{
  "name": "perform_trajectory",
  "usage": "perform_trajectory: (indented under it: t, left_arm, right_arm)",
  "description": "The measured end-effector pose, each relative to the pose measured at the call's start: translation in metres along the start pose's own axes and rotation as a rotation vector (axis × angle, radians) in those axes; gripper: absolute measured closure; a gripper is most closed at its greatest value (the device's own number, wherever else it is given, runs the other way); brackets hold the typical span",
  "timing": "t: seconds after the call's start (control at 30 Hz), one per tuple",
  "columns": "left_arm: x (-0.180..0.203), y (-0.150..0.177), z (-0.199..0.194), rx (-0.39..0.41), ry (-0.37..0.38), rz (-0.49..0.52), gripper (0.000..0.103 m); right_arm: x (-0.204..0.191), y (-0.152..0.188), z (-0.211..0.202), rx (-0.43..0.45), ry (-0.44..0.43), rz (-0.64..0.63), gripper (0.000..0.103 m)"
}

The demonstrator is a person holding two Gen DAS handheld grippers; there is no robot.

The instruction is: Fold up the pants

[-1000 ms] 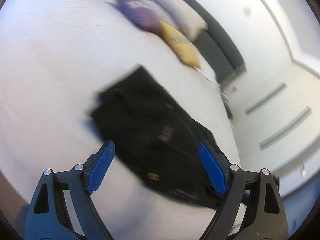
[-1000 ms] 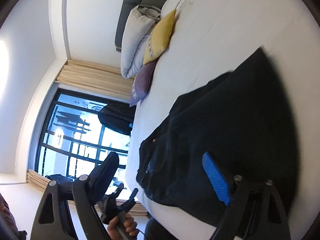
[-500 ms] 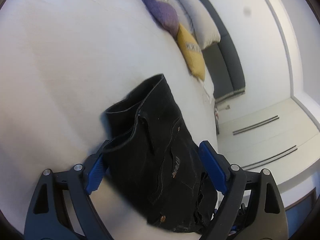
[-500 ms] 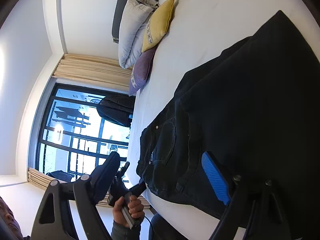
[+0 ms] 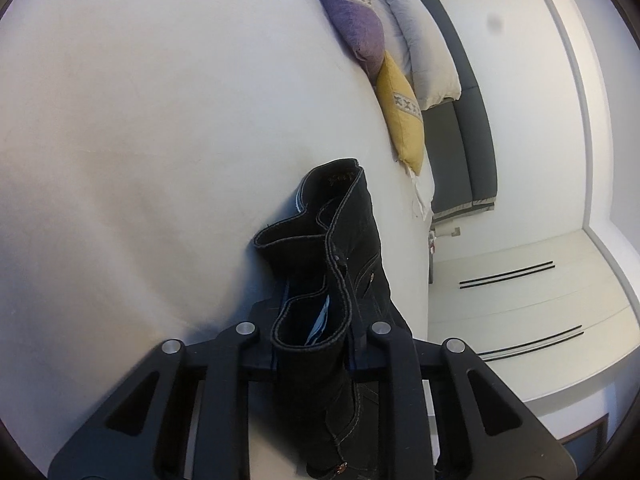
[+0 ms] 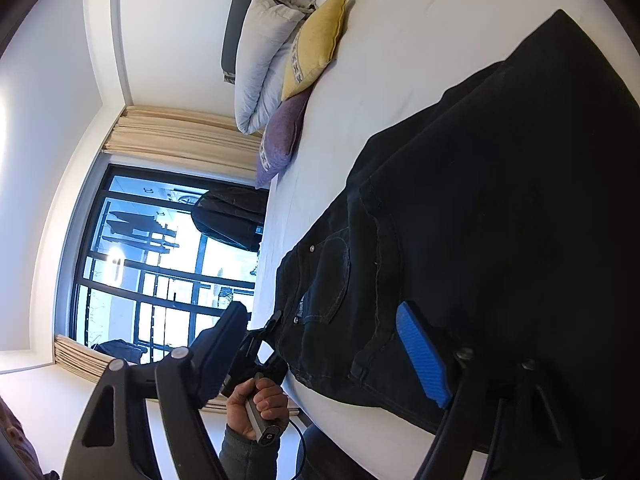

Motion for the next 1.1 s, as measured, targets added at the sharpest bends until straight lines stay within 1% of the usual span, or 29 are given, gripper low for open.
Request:
perform_trajectory:
  t: [0.07, 0.13, 0.2, 0.27, 0.33, 0.43, 0.5, 0.57, 0.63, 0.7, 0.73, 0.77, 0.87, 0.93, 1.0, 1.1]
  left_arm:
    - [0.0, 0.0, -0.003, 0.018, -0.01, 0.003, 0.086]
    - [0.002, 0.0, -0.01, 0.039, -0.023, 0.01, 0.09]
    - [0.009, 0.0, -0.017, 0.064, -0.04, 0.038, 0.091]
    - [0.023, -0.002, -0.023, 0.089, -0.058, 0.088, 0.091]
    - [0.046, -0.004, -0.024, 0.103, -0.075, 0.169, 0.092]
    - [0.098, -0.002, -0.024, 0.111, -0.099, 0.352, 0.092]
    - [0.144, 0.01, -0.02, 0.104, -0.1, 0.497, 0.092]
    - [0.192, 0.035, -0.009, 0.085, -0.1, 0.665, 0.092]
    - [0.234, 0.072, 0.008, 0.041, -0.09, 0.819, 0.092]
    - [0.265, 0.124, 0.034, -0.033, -0.069, 0.957, 0.092]
    - [0.277, 0.158, 0.051, -0.08, -0.059, 1.033, 0.092]
    - [0.284, 0.183, 0.065, -0.114, -0.057, 1.091, 0.092]
    - [0.292, 0.251, 0.096, -0.218, -0.035, 1.189, 0.092]
    - [0.295, 0.278, 0.108, -0.266, -0.025, 1.228, 0.092]
    - [0.297, 0.293, 0.116, -0.285, -0.036, 1.252, 0.092]
    - [0.307, 0.298, 0.124, -0.279, -0.037, 1.269, 0.092]
  right_arm:
    - [0.0, -0.001, -0.001, 0.006, -0.002, 0.005, 0.024]
    - [0.0, -0.002, -0.004, 0.014, -0.005, 0.008, 0.026]
    - [0.001, -0.004, -0.008, 0.023, -0.008, 0.008, 0.026]
    - [0.001, -0.007, -0.013, 0.036, -0.015, 0.012, 0.026]
    - [0.0, -0.011, -0.018, 0.048, -0.028, 0.014, 0.026]
    - [-0.001, -0.016, -0.024, 0.061, -0.036, 0.011, 0.026]
    - [-0.001, -0.022, -0.031, 0.073, -0.047, 0.016, 0.026]
    - [0.001, -0.028, -0.036, 0.074, -0.049, 0.024, 0.026]
    - [0.002, -0.037, -0.04, 0.07, -0.041, 0.039, 0.025]
    - [-0.001, -0.049, -0.045, 0.067, -0.038, 0.045, 0.015]
    - [-0.003, -0.055, -0.048, 0.061, -0.043, 0.054, 0.013]
    - [-0.006, -0.06, -0.05, 0.05, -0.047, 0.06, 0.012]
    - [-0.015, -0.068, -0.054, 0.017, -0.03, 0.028, 0.011]
    - [-0.021, -0.071, -0.057, -0.013, -0.014, -0.012, 0.008]
    - [-0.015, -0.074, -0.056, -0.029, 0.026, -0.021, 0.007]
    - [0.011, -0.081, -0.046, -0.058, 0.162, 0.004, 0.007]
Point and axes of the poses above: each gripper's, at about its wrist camera, not at the fingertips, and z roughly the way its jaws point, x to its right, y to its underside, the point moved 10 cm from there along z, roughly the way its jaws point, and after that the axes turned 14 degrees about z, right-handed, at the moved point
